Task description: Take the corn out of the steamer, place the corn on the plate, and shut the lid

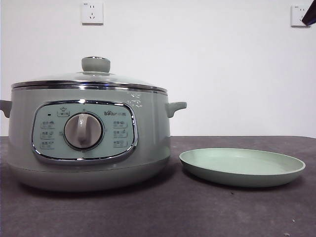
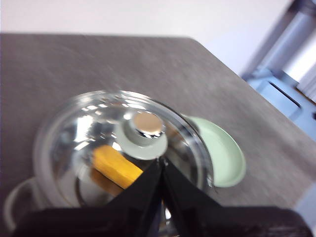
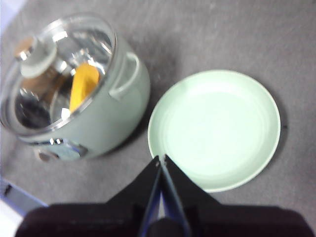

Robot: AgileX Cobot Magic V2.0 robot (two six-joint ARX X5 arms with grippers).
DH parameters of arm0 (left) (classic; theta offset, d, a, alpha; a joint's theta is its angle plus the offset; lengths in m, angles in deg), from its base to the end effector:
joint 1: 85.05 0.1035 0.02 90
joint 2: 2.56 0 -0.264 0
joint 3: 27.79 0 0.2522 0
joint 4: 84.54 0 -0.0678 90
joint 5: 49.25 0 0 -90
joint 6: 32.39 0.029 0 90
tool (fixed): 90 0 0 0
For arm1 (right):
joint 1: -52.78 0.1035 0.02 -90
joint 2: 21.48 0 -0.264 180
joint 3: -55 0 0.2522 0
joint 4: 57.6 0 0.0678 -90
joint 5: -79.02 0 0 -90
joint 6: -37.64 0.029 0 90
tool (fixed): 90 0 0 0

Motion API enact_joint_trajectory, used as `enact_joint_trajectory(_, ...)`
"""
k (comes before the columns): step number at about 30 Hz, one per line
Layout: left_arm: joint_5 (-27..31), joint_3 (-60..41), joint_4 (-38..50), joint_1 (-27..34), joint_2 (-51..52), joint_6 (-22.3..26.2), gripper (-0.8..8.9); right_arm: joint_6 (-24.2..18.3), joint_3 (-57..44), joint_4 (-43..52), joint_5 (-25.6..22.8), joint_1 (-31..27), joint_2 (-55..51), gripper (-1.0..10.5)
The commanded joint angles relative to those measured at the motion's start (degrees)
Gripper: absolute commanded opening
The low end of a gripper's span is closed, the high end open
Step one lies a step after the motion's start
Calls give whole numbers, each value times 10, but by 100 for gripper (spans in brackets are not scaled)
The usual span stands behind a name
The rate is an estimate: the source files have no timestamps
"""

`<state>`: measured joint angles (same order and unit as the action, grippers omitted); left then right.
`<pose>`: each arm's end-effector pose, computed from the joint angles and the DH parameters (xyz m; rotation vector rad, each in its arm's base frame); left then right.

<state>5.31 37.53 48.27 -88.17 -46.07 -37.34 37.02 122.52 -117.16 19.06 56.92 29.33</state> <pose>0.1442 -0.0247 0.3398 -0.2074 0.4622 -0.6432 0.1614 0.0262 0.3174 0.1600 0.7362 0.5721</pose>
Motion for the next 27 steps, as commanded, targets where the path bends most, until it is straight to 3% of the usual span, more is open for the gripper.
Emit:
enact_joint_trajectory(1,-7,27,-23,-3,-39,30,58,-32,9,-7,1,1,16,149)
enact_joint_trajectory(4,-5,49,-24,-11,-69,33,328,-24,9,-6,-1,1,23,375)
enact_joint_trajectory(5,-6,54,-20,-14,-77,32,365,-22,9,-6,-2,1,24,416)
enact_joint_trajectory(9,6,74,0,-34,-112,32,375,-19,9,0,-1,1,24,424)
enact_joint_trajectory(19,189,139,19,-163,-235,38,375,-3,9,12,-2,2,24,414)
enact_joint_trajectory(27,267,142,47,-223,-313,42,375,-3,9,12,-3,2,24,410)
